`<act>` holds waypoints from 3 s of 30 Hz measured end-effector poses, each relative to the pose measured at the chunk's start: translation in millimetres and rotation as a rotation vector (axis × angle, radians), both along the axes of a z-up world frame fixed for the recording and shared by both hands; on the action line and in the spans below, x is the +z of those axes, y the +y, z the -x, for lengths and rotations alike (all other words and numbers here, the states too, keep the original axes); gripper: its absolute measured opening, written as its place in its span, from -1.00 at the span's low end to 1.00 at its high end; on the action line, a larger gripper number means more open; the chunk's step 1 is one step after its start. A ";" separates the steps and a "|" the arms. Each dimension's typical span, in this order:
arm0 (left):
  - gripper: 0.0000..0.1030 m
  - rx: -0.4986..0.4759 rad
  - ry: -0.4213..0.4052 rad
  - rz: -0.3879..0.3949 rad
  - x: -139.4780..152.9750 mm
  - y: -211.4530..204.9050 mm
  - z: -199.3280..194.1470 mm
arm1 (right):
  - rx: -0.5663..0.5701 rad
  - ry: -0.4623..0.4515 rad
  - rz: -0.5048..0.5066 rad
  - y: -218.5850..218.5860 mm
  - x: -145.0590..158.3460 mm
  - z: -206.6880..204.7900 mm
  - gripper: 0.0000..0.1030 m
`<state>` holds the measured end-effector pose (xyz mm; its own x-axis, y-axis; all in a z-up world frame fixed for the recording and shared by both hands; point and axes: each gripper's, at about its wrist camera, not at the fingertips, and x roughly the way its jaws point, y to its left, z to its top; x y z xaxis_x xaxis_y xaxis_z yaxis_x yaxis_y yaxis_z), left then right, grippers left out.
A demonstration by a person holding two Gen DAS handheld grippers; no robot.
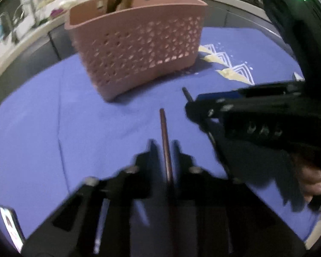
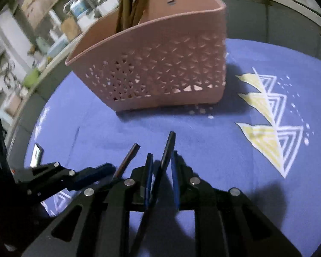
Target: Organize utensils
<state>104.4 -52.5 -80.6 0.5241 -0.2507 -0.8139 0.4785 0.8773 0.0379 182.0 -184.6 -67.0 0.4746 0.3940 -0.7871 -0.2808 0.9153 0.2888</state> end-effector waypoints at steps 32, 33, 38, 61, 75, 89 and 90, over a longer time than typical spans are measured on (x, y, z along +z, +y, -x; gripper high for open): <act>-0.93 -0.017 -0.433 0.489 281.0 74.0 -6.4 | -0.004 -0.587 -0.230 -25.7 274.4 24.4 -0.91; -0.93 -0.008 -0.457 0.485 289.1 73.6 -13.0 | -0.013 -0.593 -0.231 -24.3 280.7 19.1 -0.91; -0.93 0.017 -0.495 0.447 297.4 66.3 -46.9 | -0.062 -0.602 -0.195 -16.8 280.4 -24.5 -0.91; -0.04 0.166 -0.395 0.388 217.9 71.2 -74.3 | -0.101 -0.575 -0.118 -1.4 210.0 -13.4 0.11; 0.42 0.267 -0.300 0.258 138.3 77.4 56.1 | -0.151 -0.396 -0.221 -26.3 124.8 128.6 0.26; 0.88 0.337 -0.216 0.112 87.5 64.2 116.9 | -0.324 -0.229 -0.331 -63.7 71.0 188.6 0.75; 0.88 0.346 -0.215 0.111 88.4 63.6 119.9 | -0.320 -0.228 -0.333 -63.2 70.2 190.2 0.75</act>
